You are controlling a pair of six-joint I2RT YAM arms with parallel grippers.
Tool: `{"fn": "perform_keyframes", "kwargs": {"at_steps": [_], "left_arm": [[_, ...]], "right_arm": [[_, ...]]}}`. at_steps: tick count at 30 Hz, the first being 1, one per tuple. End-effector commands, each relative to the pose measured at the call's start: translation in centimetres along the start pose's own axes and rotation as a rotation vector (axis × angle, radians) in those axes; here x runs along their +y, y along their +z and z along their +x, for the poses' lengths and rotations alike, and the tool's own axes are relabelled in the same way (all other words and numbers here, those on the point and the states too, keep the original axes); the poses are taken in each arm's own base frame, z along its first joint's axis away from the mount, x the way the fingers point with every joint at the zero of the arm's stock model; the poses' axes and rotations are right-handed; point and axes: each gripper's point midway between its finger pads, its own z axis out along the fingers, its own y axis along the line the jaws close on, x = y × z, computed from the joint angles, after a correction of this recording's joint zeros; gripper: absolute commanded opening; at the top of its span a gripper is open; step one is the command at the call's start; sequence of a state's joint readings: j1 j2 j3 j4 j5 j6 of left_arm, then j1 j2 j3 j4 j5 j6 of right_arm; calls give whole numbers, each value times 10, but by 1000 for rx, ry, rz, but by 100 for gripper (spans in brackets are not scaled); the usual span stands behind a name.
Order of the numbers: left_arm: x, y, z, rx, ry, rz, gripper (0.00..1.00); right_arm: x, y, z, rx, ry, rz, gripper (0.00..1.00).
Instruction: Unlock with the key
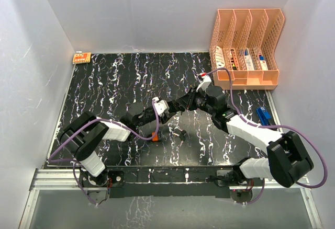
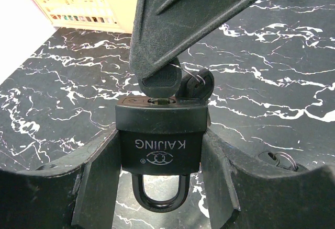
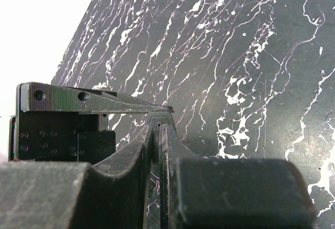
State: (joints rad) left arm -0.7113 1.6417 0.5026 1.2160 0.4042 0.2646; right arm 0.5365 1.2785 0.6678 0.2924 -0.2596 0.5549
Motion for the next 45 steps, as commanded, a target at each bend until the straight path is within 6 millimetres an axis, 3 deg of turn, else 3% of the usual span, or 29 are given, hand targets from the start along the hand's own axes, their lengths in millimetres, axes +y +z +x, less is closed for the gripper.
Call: {"fn": "perform_keyframes", "kwargs": {"at_steps": [1, 10, 16, 21, 27, 39, 45], "left_arm": [[25, 4, -145, -420, 163, -65, 0], [24, 10, -138, -407, 154, -67, 0], [24, 6, -133, -398, 146, -84, 0], [23, 0, -128, -369, 135, -94, 0], [22, -4, -115, -336, 119, -108, 0], [17, -8, -91, -282, 67, -113, 0], [13, -12, -86, -283, 47, -110, 0]], "right_arm": [[15, -1, 30, 128, 10, -65, 0], [9, -4, 31, 116, 6, -39, 0], [9, -5, 25, 91, -1, -26, 8], [13, -7, 15, 54, -1, -34, 24], [18, -14, -2, -16, -16, -29, 51], [17, -39, -44, -183, -38, 26, 63], [15, -30, -39, -151, -39, 16, 61]]}}
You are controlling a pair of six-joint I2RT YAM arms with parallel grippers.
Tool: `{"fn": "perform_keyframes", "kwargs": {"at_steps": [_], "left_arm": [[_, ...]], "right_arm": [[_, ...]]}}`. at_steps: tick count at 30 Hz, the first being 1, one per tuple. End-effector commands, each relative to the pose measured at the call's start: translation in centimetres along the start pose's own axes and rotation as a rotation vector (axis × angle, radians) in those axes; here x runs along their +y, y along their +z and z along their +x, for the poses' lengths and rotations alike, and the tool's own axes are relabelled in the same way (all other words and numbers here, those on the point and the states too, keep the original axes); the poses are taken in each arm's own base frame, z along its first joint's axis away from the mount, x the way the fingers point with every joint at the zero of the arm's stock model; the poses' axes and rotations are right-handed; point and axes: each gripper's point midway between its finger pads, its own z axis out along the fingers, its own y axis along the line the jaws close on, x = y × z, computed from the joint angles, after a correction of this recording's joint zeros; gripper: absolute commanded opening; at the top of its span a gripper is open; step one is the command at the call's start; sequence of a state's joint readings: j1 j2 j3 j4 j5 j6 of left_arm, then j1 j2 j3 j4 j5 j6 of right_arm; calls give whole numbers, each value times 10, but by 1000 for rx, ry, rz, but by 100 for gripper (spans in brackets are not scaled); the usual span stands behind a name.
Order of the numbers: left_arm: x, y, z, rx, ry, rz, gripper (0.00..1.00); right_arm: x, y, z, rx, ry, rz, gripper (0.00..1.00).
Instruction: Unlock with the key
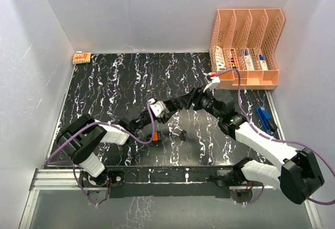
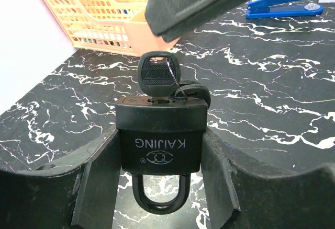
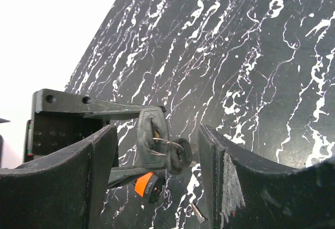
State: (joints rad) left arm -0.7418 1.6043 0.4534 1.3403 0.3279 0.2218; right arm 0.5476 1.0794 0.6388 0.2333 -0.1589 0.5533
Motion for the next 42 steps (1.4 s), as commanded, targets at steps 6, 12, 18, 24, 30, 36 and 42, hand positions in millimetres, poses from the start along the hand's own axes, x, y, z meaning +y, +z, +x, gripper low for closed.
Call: {"fn": "perform_keyframes", "kwargs": {"at_steps": [6, 12, 18, 24, 30, 36, 42], "left_arm": [[7, 3, -61, -183, 27, -11, 0], [4, 3, -59, -176, 25, -2, 0], [2, 4, -58, -175, 19, 7, 0], [0, 6, -57, -169, 15, 14, 0], [-2, 6, -55, -169, 5, 19, 0], [-3, 6, -53, -166, 1, 21, 0], [-5, 6, -51, -162, -5, 25, 0]], "right_arm": [[3, 17, 5, 14, -8, -52, 52], [5, 21, 5, 20, -17, -70, 46], [7, 23, 3, 18, -18, -81, 41], [7, 25, 4, 21, -19, -85, 36], [9, 26, 2, 17, -25, -92, 34], [7, 26, 2, 14, -28, -85, 33], [7, 26, -1, 3, -40, -77, 44]]}}
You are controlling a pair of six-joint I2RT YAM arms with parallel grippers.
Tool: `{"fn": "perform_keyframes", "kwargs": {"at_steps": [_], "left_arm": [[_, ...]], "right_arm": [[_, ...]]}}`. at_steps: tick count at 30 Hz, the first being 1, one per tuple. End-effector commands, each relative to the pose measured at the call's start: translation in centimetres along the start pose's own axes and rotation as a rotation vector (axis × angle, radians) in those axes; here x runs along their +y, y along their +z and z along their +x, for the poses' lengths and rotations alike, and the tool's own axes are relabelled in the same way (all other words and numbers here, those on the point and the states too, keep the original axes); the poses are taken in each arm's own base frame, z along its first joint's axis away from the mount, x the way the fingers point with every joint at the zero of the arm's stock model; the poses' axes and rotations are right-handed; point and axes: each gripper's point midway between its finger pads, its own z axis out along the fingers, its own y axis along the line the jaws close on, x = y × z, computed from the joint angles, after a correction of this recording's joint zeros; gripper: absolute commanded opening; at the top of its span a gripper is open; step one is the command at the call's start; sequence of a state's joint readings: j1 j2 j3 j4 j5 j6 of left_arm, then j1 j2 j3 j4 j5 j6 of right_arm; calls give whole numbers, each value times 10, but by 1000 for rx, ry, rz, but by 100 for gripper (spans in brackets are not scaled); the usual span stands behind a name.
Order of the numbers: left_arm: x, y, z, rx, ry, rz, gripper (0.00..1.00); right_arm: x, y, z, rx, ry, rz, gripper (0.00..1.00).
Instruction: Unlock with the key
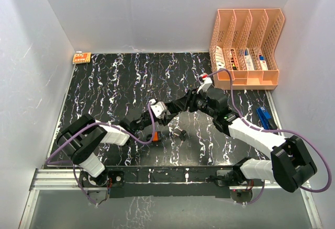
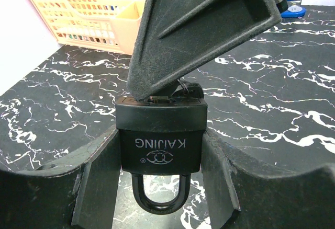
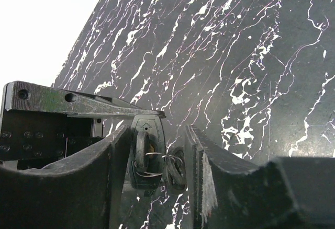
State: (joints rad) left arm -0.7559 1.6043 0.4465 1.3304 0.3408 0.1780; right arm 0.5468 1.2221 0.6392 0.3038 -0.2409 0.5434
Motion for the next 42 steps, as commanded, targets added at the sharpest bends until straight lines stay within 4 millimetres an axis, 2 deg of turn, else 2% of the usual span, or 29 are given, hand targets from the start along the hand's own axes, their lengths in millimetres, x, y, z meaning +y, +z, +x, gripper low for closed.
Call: {"fn": "perform_keyframes", "kwargs": {"at_steps": [1, 14, 27, 34, 42], "left_arm": [[4, 6, -54, -171, 48, -1, 0], [2, 5, -48, -154, 31, 2, 0], [2, 6, -45, -142, 27, -2, 0], [5, 8, -47, -135, 36, -6, 0], [7, 12, -53, -139, 45, -5, 0]], "right_arm": [[15, 1, -36, -103, -48, -40, 45], [17, -2, -40, -117, -60, -37, 41], [17, -3, -39, -114, -59, -39, 19], [18, -2, -36, -102, -57, -47, 12], [17, 1, -28, -67, -48, -59, 13]]}}
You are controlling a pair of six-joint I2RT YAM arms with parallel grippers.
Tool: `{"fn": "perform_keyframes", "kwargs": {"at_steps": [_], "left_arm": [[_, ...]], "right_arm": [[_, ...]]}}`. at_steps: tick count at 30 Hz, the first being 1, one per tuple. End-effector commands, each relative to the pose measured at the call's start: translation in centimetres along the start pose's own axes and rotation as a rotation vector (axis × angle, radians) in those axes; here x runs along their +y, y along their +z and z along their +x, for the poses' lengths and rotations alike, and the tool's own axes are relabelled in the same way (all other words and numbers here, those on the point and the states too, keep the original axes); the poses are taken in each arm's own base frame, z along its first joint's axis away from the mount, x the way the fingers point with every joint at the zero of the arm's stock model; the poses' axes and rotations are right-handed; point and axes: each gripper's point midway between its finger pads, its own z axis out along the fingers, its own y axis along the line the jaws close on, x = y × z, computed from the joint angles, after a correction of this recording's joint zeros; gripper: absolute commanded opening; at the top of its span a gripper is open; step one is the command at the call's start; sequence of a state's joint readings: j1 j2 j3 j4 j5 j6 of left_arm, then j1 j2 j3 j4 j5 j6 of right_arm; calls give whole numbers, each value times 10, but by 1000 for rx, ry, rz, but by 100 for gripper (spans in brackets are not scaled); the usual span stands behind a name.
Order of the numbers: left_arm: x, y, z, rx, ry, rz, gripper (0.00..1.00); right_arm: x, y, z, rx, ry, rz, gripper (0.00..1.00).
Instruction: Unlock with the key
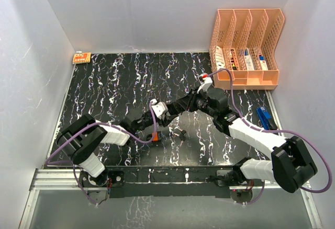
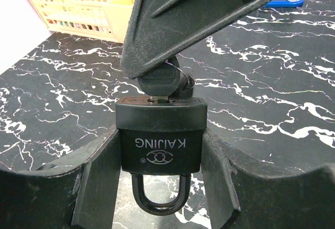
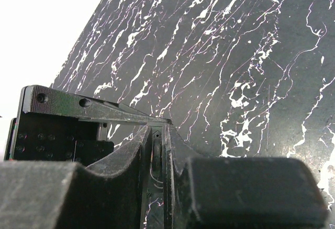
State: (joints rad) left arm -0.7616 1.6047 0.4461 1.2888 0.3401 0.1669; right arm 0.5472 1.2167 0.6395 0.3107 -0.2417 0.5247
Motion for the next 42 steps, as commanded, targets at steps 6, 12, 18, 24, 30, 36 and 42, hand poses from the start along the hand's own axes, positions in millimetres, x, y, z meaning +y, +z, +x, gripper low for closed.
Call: {"fn": "perform_keyframes", "kwargs": {"at_steps": [6, 12, 18, 24, 30, 36, 42], "left_arm": [[12, 13, -66, -173, 75, -14, 0], [13, 13, -68, -167, 83, -13, 0], [15, 14, -70, -166, 90, -19, 0], [17, 17, -78, -168, 87, -19, 0], [17, 17, -86, -168, 92, -10, 0], [18, 19, -83, -137, 79, -10, 0], [26, 21, -79, -112, 80, -49, 0]], "right_arm": [[14, 3, -19, -36, -26, -52, 16], [11, 4, -12, -12, -24, -47, 13], [7, 4, -7, 4, -24, -36, 5], [6, 3, -7, -2, -16, -27, 0], [6, 3, -6, 12, 6, -23, 0], [7, 3, -5, 22, 30, -15, 0], [3, 9, -4, 42, 72, 12, 0]]}}
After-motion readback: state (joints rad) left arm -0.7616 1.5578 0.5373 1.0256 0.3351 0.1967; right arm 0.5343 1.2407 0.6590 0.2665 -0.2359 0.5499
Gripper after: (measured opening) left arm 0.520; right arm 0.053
